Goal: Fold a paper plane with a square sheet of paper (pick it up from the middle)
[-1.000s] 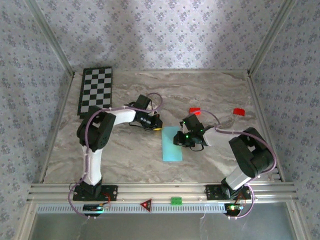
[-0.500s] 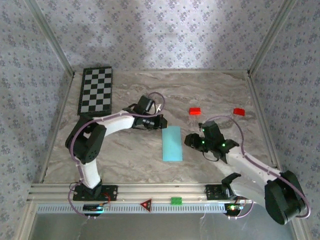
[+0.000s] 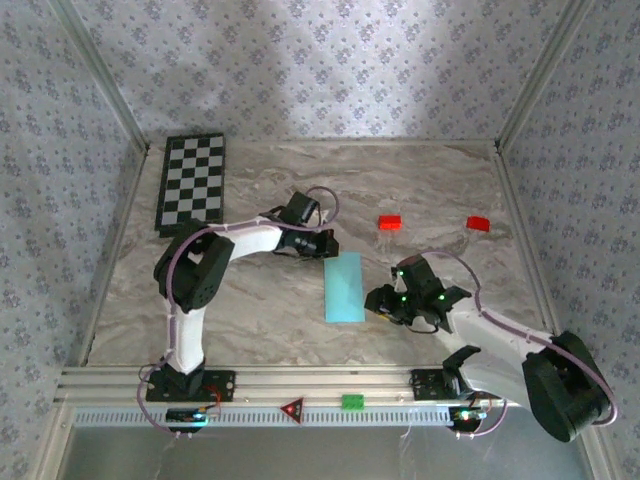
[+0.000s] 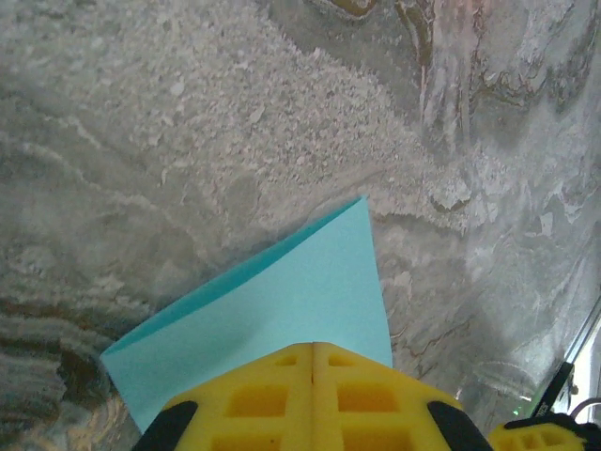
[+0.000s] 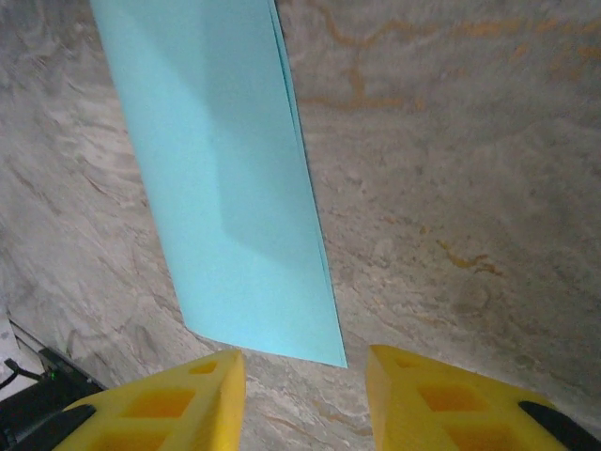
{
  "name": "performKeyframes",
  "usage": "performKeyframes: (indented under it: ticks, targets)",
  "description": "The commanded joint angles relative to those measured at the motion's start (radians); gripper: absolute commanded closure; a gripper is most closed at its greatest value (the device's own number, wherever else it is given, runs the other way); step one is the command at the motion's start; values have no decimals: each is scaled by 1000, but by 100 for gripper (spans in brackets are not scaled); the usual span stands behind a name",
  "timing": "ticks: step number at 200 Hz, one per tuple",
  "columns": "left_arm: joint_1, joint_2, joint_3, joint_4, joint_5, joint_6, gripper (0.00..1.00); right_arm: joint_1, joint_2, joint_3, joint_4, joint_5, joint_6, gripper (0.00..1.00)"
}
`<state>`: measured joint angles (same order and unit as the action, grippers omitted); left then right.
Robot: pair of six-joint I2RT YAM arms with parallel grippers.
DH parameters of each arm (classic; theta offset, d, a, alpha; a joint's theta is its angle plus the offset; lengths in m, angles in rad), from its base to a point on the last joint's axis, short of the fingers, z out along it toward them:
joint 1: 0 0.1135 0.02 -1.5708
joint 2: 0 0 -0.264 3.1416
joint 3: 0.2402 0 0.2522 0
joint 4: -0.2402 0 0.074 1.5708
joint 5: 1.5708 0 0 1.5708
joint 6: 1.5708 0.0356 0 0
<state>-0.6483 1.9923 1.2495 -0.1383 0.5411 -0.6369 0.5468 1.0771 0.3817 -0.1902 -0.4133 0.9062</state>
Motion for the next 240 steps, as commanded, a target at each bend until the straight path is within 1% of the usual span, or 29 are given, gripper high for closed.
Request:
performKeyframes:
  ticks: [1, 16, 47, 80, 115, 148, 180, 190, 219, 240]
  targets:
    - [0, 29, 33, -21, 0, 5, 99, 13, 29, 32, 15, -38, 17, 59]
    - [4, 44, 35, -25, 3, 8, 99, 20, 39, 29, 26, -41, 28, 57]
    - [5, 71, -1, -2, 4, 2, 99, 37, 41, 23, 15, -55, 32, 48]
    - [6, 83, -70, 46, 2, -12, 100, 45, 68, 21, 30, -90, 39, 46]
    - [9, 80, -105, 78, 9, -25, 100, 56, 108, 37, 69, -101, 46, 46]
    - [11, 79, -94, 75, 20, -21, 100, 49, 127, 36, 156, -90, 76, 48]
    - [11, 77, -82, 66, 27, -18, 100, 20, 131, 21, 262, -116, 124, 52]
    - [10, 77, -79, 66, 32, -17, 100, 9, 141, 14, 309, -142, 135, 53]
    - [11, 75, -78, 63, 40, -15, 100, -34, 167, 7, 350, -175, 143, 53]
    - [12, 77, -78, 63, 49, -15, 99, -80, 213, 2, 423, -243, 143, 53]
